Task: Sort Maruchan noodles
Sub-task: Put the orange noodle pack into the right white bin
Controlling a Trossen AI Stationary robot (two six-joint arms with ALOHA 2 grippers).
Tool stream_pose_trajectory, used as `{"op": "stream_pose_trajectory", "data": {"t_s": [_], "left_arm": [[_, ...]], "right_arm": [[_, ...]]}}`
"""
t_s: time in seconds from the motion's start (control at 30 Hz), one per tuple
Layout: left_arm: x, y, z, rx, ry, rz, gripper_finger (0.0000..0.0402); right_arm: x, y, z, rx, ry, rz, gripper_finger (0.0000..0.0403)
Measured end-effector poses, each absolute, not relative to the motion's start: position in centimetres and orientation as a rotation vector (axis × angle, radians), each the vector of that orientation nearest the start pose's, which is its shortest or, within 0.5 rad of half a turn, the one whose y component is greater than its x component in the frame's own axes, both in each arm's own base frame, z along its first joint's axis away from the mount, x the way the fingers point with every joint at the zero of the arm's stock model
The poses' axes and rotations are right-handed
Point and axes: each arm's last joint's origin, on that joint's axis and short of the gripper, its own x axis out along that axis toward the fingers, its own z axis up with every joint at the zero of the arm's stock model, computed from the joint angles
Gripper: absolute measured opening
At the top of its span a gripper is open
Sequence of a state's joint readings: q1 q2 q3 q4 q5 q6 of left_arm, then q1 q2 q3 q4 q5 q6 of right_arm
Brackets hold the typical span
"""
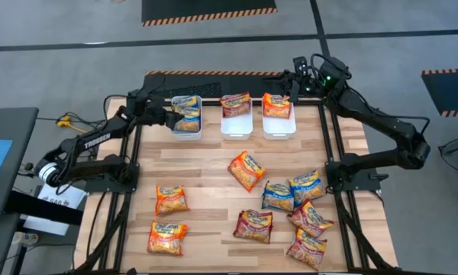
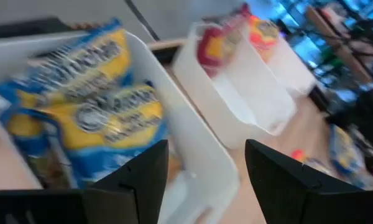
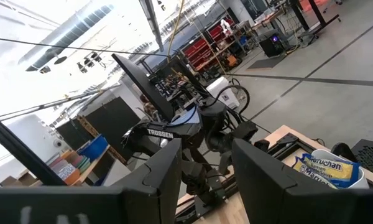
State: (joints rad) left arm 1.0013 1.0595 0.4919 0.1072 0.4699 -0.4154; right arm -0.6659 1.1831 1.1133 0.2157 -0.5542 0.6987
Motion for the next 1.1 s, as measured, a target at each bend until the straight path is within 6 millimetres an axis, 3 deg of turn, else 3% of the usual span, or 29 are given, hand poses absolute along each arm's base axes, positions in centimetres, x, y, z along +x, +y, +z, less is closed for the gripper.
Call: {"op": "stream_pose_trajectory", "data": {"t_s": [0.4,0.57,0.77,0.93,1.1], "left_arm": [[14.3,17.1,18.0,-0.856,0.406,0.550,0.0199],[14.7,17.7,18.1,-0.866,0.409,0.568,0.0199],[15.7,18.9,21.4,-0.744,0.340,0.521,0.0199],[16.9,19.9,26.5,-0.665,0.228,0.359,0.0199],[17.7,20.1,32.1,-0.600,0.129,0.168,0.0199]], "right_arm": [[21.5,-14.8,40.4,0.613,-0.154,-0.062,0.0168],[21.5,-14.8,40.4,0.613,-0.154,-0.062,0.0168],[21.5,-14.8,40.4,0.612,-0.154,-0.062,0.0168],[21.5,-14.6,40.0,0.569,-0.093,-0.017,0.0168],[21.5,-14.4,38.1,0.690,0.090,-0.016,0.0168]]}}
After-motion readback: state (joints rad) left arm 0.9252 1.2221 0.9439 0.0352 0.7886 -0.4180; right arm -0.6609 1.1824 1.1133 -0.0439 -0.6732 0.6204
